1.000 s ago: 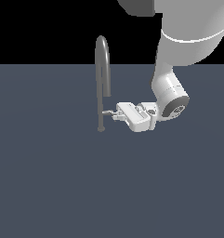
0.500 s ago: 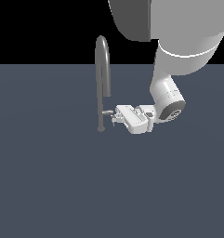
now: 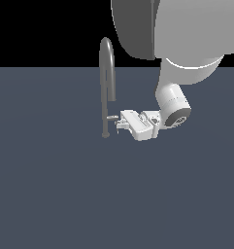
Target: Turn on the faucet by rotating a designated handle.
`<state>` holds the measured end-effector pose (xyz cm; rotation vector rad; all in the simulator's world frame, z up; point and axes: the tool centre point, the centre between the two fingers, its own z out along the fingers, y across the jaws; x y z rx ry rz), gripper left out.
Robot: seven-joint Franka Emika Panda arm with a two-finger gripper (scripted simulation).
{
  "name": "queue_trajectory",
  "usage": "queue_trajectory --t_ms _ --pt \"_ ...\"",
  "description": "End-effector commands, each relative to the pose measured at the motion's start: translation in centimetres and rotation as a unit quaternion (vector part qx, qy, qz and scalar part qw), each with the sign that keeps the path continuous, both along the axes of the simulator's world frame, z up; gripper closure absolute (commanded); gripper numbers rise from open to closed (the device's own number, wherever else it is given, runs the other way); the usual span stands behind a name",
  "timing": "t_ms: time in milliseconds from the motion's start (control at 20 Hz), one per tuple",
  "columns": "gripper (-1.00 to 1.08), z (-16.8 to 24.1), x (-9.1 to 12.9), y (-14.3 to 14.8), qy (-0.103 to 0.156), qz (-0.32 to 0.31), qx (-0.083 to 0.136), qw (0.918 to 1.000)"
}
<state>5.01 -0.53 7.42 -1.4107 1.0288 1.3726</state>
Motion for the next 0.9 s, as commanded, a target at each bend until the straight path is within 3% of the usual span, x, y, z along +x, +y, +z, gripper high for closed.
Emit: queue_trajectory --t_ms 0,850 --pt "1.08 -1.2 0.2 0.1 0.006 -0.004 -0.004 1.0" --pt "1.08 -4.4 1.5 0.3 0.021 -0.009 -0.009 0.9997"
